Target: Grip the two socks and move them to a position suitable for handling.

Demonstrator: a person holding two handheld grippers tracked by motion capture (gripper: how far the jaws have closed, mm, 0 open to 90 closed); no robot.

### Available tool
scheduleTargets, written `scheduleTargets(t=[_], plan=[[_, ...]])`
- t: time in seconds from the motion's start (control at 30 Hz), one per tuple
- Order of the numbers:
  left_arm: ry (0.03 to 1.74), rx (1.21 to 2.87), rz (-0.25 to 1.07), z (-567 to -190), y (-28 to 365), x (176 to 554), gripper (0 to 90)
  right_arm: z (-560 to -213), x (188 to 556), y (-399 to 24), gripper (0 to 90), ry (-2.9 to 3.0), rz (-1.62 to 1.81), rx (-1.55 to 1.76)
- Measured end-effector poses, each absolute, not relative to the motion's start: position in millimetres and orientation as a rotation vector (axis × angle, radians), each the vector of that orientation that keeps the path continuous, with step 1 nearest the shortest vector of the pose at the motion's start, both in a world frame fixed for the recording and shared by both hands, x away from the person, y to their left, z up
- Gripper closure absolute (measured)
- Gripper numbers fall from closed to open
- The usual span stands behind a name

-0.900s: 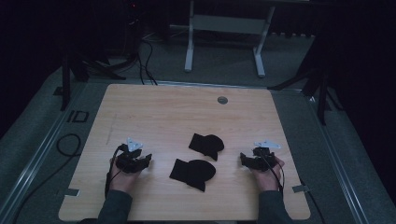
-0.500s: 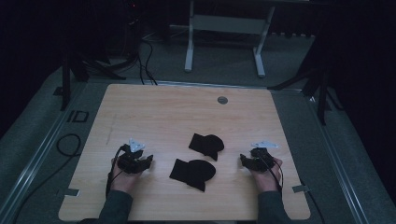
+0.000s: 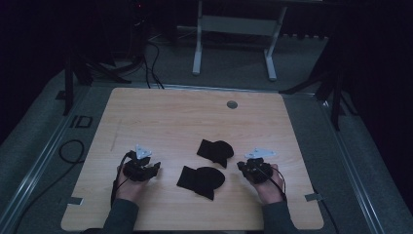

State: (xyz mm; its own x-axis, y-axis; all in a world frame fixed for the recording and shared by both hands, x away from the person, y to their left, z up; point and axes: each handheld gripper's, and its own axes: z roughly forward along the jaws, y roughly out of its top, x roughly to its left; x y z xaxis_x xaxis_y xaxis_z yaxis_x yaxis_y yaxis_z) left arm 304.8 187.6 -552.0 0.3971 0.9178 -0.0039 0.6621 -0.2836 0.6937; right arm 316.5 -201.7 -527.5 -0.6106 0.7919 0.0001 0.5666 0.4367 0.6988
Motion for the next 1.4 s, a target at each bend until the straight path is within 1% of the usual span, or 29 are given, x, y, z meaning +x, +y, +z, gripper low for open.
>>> scheduleTargets(t=[0.07, 0.23, 0.33, 0.47, 0.73, 1.03, 1.1, 1.4], plan=[[1.342, 2.043, 0.534, -551.9, 187.5, 304.7, 53.3, -524.9, 309.9, -188.9, 89.7, 2.42, 0.992, 1.1], [1.335, 2.043, 0.529, -551.7, 187.0, 304.4, 53.3, -525.8, 302.5, -170.2, 89.8, 2.497, 0.997, 1.014], [1.329, 2.046, 0.521, -551.4, 186.9, 304.2, 53.3, -536.7, 299.4, -154.7, 89.8, 2.564, 0.974, 0.975], [1.313, 2.044, 0.511, -550.3, 186.4, 303.4, 55.0, -547.8, 299.9, -146.0, 89.8, 2.594, 0.911, 0.971], [1.276, 2.041, 0.488, -547.6, 183.4, 300.1, 57.9, -551.0, 302.4, -140.8, 89.7, 2.593, 0.928, 0.963], [1.228, 2.027, 0.441, -543.6, 175.9, 294.5, 61.5, -552.6, 312.7, -137.2, 89.7, 2.578, 0.951, 0.967], [1.212, 2.016, 0.413, -542.5, 173.6, 292.9, 62.3, -553.0, 314.2, -135.9, 89.7, 2.575, 0.954, 0.964], [1.147, 2.031, 0.38, -539.8, 159.2, 287.6, 69.9, -554.3, 317.5, -127.0, 89.7, 2.548, 0.959, 0.967]])
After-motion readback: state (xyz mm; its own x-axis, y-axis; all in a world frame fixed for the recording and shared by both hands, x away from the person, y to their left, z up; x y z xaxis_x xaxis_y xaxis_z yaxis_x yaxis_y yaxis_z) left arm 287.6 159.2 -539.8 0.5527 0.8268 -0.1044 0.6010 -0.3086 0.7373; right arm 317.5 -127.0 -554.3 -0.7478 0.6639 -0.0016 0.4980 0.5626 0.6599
